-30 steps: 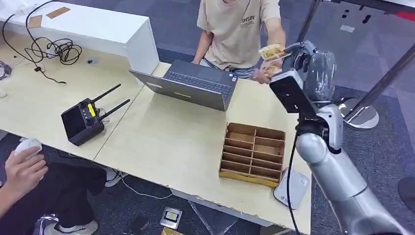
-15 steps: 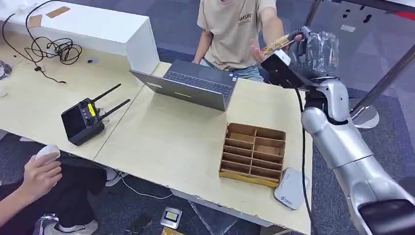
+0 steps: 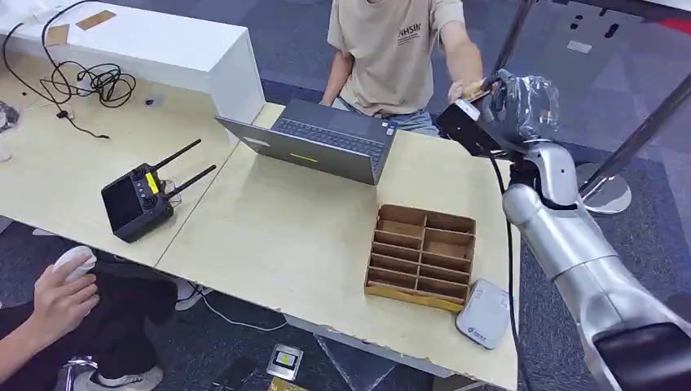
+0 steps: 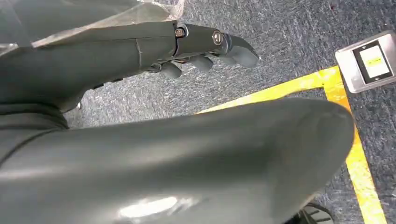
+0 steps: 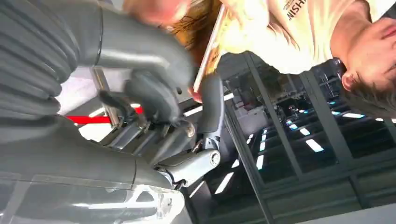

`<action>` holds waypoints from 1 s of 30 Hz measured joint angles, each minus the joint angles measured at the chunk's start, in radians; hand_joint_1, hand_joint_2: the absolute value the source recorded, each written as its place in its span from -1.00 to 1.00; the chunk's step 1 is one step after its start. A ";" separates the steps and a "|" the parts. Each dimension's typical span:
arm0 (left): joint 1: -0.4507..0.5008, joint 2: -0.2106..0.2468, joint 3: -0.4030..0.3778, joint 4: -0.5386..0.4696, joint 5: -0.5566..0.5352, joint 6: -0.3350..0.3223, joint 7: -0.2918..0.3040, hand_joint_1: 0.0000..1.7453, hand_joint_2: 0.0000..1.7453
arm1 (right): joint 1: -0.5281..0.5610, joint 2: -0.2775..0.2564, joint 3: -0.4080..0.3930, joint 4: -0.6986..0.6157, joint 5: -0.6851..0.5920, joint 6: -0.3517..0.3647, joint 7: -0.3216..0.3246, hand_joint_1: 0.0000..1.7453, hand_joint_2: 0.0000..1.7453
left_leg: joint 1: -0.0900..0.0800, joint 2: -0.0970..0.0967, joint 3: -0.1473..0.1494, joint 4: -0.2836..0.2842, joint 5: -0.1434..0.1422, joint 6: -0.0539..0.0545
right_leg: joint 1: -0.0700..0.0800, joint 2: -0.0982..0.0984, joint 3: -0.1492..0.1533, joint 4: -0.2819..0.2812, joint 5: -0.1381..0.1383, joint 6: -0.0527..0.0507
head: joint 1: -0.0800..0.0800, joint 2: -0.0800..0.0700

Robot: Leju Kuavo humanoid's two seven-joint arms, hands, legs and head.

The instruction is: Pass the card to the sensor for recognition and then transmit it.

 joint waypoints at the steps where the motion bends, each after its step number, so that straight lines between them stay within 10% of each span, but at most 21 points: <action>1: 0.000 0.000 0.000 0.000 0.000 0.000 0.000 -1.00 -1.00 | 0.000 0.000 0.001 0.001 0.000 -0.003 0.000 -1.00 1.00 | 0.000 0.000 0.000 0.000 0.000 0.000 | 0.000 0.000 0.000 0.000 0.000 0.000 | 0.000 0.000; 4: 0.000 0.000 -0.002 0.000 0.000 0.002 0.000 -1.00 -1.00 | 0.000 0.000 0.003 0.006 -0.003 -0.013 0.000 -1.00 1.00 | 0.000 0.000 0.000 0.000 0.000 0.000 | 0.000 0.000 0.000 0.000 0.000 0.000 | 0.000 0.000; 5: 0.000 0.000 -0.002 0.000 0.000 0.002 0.000 -1.00 -1.00 | 0.000 0.000 0.003 0.008 -0.003 -0.018 0.000 -1.00 -1.00 | 0.000 0.000 0.000 0.000 0.000 0.000 | 0.000 0.000 0.000 0.000 0.000 0.000 | 0.000 0.000; 10: 0.001 0.002 -0.002 0.000 0.000 0.003 0.000 -1.00 -1.00 | 0.004 0.000 0.000 0.008 -0.025 -0.049 -0.006 -1.00 -1.00 | 0.000 0.000 0.000 0.000 0.000 0.000 | 0.000 0.000 0.000 0.000 0.000 0.000 | 0.000 0.000; 11: 0.001 0.003 -0.003 0.000 0.000 0.004 0.000 -1.00 -1.00 | 0.006 -0.001 -0.002 0.006 -0.032 -0.054 -0.006 -1.00 1.00 | 0.000 0.000 0.000 0.000 0.000 0.000 | 0.000 0.000 0.000 0.000 0.000 0.000 | 0.000 0.000; 16: 0.005 0.006 -0.003 0.000 0.012 0.013 -0.003 -1.00 -1.00 | 0.049 -0.019 -0.036 -0.057 -0.110 -0.092 -0.014 -1.00 1.00 | 0.000 0.000 0.000 0.000 0.000 0.000 | 0.000 0.000 0.000 0.000 0.000 0.000 | 0.000 0.000; 17: 0.008 0.006 -0.003 0.000 0.015 0.016 -0.007 -1.00 -1.00 | 0.068 -0.026 -0.051 -0.079 -0.137 -0.103 -0.017 -1.00 -1.00 | 0.000 0.000 0.000 0.000 0.000 0.000 | 0.000 0.000 0.000 0.000 0.000 0.000 | 0.000 0.000; 30: 0.037 0.018 -0.003 0.001 0.045 0.030 -0.037 -1.00 -1.00 | 0.365 -0.100 -0.273 -0.434 -0.373 -0.157 -0.068 -1.00 -1.00 | 0.000 0.000 0.000 0.000 0.000 0.000 | 0.000 0.000 0.000 0.000 0.000 0.000 | 0.000 0.000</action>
